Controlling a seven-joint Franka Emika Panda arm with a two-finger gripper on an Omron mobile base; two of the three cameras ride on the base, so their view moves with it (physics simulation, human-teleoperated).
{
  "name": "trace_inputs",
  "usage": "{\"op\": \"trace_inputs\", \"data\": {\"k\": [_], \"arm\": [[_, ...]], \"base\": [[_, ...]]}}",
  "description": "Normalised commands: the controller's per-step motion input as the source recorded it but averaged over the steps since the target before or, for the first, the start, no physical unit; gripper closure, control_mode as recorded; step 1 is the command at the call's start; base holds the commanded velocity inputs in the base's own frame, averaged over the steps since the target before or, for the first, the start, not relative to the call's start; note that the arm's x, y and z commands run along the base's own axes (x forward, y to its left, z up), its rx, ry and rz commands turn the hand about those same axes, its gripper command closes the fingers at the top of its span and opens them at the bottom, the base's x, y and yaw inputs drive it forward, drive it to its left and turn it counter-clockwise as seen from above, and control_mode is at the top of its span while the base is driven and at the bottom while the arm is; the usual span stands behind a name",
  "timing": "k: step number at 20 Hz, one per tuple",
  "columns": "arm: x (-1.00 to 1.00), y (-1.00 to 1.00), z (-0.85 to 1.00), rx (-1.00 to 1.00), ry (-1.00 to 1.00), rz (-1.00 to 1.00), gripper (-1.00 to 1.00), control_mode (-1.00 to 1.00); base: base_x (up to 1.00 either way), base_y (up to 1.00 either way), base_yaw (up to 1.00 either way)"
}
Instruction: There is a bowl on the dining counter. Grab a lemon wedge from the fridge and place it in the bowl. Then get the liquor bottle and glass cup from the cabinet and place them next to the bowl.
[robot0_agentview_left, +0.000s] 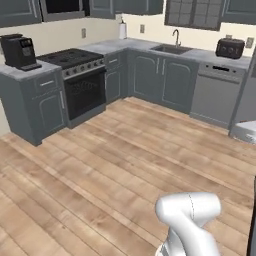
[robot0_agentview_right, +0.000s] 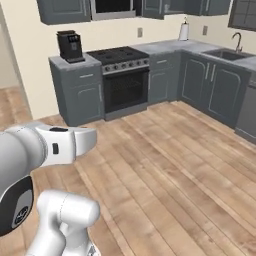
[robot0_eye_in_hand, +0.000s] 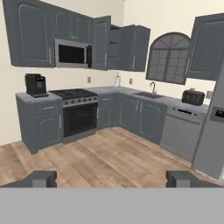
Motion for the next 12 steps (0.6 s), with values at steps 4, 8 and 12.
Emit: {"op": "trace_inputs", "data": {"k": [4,8,12], "arm": [[0.00,0.00,0.00,0.00,0.00,0.00,-1.00,1.00],[0.00,0.00,0.00,0.00,0.00,0.00,-1.00,1.00],[0.00,0.00,0.00,0.00,0.00,0.00,-1.00,1.00]], "base": [[1.00,-0.58,0.17],[1.00,-0.49,0.15],[1.00,-0.38,0.14]]}}
